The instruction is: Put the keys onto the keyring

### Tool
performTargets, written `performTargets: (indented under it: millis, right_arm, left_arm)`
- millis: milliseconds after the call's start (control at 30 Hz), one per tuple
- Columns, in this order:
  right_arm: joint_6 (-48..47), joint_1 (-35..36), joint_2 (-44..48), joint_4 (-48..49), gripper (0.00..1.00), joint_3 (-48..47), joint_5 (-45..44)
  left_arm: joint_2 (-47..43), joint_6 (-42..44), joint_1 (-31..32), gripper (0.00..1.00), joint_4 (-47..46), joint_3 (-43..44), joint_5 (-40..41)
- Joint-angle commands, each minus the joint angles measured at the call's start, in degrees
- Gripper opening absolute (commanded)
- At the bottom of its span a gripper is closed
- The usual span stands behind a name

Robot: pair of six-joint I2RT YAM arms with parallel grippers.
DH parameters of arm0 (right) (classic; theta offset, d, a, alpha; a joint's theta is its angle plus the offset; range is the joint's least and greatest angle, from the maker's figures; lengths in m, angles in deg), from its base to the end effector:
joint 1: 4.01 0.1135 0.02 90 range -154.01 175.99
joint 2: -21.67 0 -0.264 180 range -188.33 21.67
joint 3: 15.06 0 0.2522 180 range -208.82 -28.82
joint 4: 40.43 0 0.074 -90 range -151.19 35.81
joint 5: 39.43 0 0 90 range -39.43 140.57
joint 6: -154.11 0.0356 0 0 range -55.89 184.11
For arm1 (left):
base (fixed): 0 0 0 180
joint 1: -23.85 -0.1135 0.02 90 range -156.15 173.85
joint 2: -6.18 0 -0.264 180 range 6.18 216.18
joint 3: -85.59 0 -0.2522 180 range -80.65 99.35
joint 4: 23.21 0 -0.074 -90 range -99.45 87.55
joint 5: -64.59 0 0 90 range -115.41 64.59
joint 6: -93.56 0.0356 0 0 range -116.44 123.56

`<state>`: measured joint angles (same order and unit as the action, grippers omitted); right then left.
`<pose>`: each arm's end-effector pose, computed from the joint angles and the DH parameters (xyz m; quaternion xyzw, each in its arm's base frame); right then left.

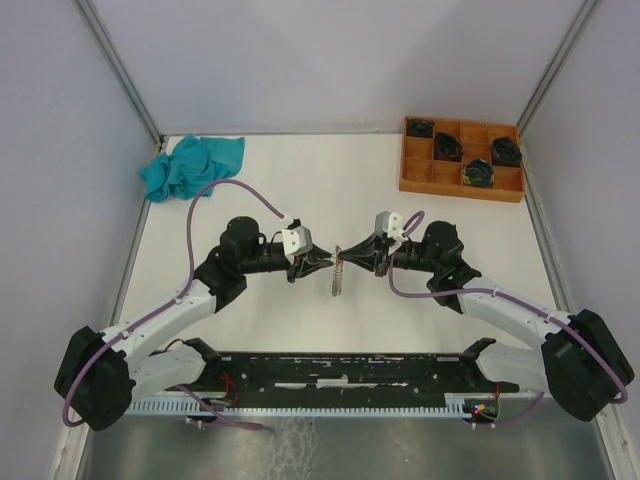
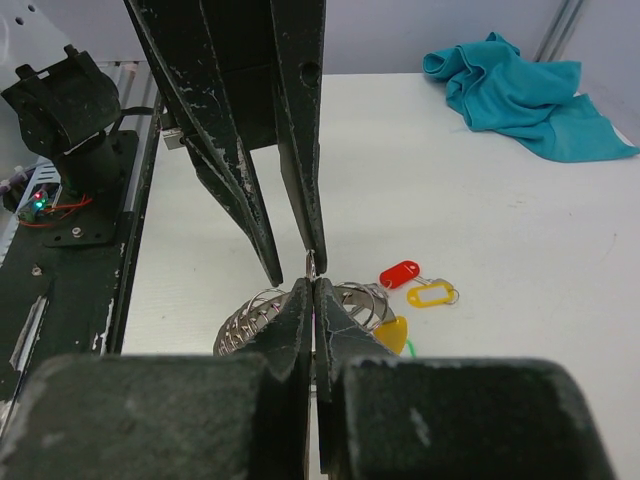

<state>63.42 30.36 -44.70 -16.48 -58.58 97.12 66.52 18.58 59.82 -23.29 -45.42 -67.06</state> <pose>0.1877 0.1597 0.2593 -0.4627 0.5285 0.4548 0.5475 0.1765 -0.1573 0.2736 0.5146 0.5552 -0.3781 0.5330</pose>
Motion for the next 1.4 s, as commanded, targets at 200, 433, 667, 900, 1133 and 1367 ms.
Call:
performTargets:
  millis: [200,433,667,900,1133,1367]
  right_arm:
    - [1.54,-0.16,0.35,4.25,0.01,-1.63,2.9]
    - [2.2,-0.18,-0.24,4.21,0.01,-1.96,4.16]
    - [1.94,-0.11,-0.05,3.95,0.01,-1.92,3.97]
    - [1.66,-0.14,0.26,3.8,0.01,-1.95,3.38]
    - [1.55,-0.1,0.27,3.04,0.01,-2.33,3.96]
    - [0.88,-0.09,0.2,1.49,0.01,-2.87,4.89]
  left_arm:
    - [1.24,-2.0,-0.18,0.24,-2.58,2.9,-5.29]
    - [0.95,-2.88,-0.28,0.23,-3.2,2.99,-3.81]
    - [0.88,-3.48,-0.59,0.23,-2.99,3.03,-1.26]
    - [0.9,-3.33,-0.59,0.23,-2.5,3.14,-1.36]
    - [2.07,-3.89,-0.63,0.18,-2.94,3.65,-5.48]
    - [2.78,-4.13,-0.57,0.16,-3.03,3.97,-6.91]
